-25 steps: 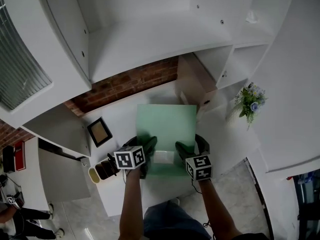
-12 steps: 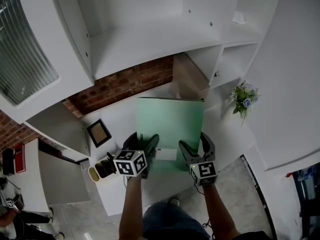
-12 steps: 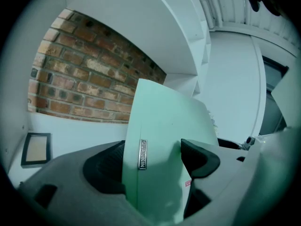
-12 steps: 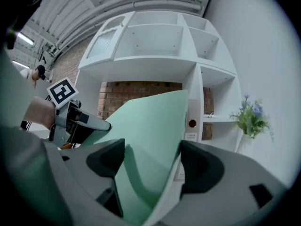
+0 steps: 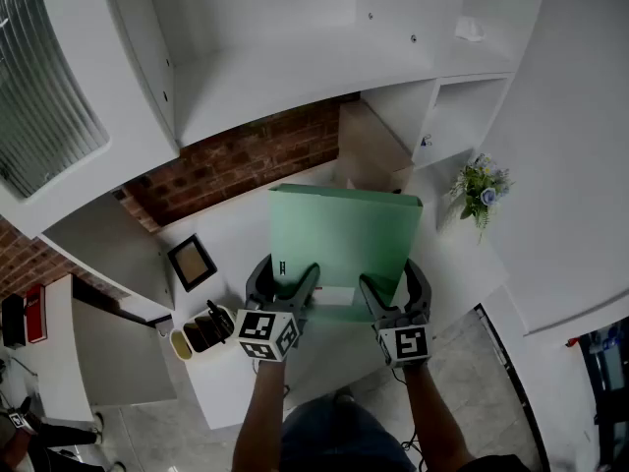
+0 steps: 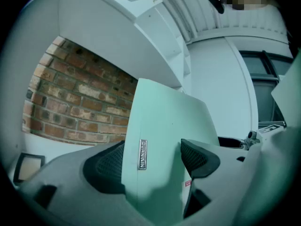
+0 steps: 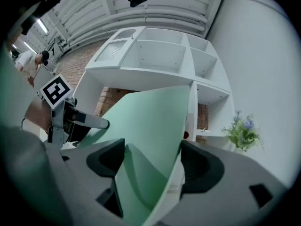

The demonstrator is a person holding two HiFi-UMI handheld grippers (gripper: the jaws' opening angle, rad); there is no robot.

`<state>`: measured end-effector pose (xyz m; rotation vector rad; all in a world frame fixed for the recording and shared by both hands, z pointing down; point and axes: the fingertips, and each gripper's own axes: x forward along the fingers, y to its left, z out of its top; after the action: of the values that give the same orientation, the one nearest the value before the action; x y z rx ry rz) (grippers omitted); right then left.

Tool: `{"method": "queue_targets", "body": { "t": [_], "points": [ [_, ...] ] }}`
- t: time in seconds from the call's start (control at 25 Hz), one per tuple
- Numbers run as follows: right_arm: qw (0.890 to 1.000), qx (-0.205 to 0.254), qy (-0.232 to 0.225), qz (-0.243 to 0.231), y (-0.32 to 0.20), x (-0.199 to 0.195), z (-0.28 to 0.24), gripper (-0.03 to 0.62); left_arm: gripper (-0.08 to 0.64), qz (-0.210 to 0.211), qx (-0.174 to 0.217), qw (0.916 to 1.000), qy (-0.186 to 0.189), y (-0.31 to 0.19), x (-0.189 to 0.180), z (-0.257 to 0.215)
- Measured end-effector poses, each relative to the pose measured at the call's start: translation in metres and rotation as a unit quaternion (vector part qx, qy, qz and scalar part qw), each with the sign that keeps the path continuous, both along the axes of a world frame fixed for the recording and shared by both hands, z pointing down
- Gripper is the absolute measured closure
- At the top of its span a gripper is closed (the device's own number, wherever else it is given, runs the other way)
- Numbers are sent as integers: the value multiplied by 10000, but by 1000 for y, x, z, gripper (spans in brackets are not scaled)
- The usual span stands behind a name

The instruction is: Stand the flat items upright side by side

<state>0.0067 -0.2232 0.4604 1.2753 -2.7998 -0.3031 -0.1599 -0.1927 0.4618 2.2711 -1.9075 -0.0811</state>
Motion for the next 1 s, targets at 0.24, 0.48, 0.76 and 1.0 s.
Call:
{"method": "queue_targets", "body": {
  "t": [0.24,0.48,0.76,1.0],
  "points": [
    [9989,432,-22,198,0,5,11,219,207,-17,653,9970,-410,2,7,5],
    [9951,825,429,328,3,6,27,219,207,75,824,9956,-441,10,11,30],
    [9954,644,655,269,3,4,46,224,207,110,682,9968,-405,14,11,51],
    [9952,676,672,232,7,3,45,222,207,204,584,9972,-422,18,12,52]
  ]
}}
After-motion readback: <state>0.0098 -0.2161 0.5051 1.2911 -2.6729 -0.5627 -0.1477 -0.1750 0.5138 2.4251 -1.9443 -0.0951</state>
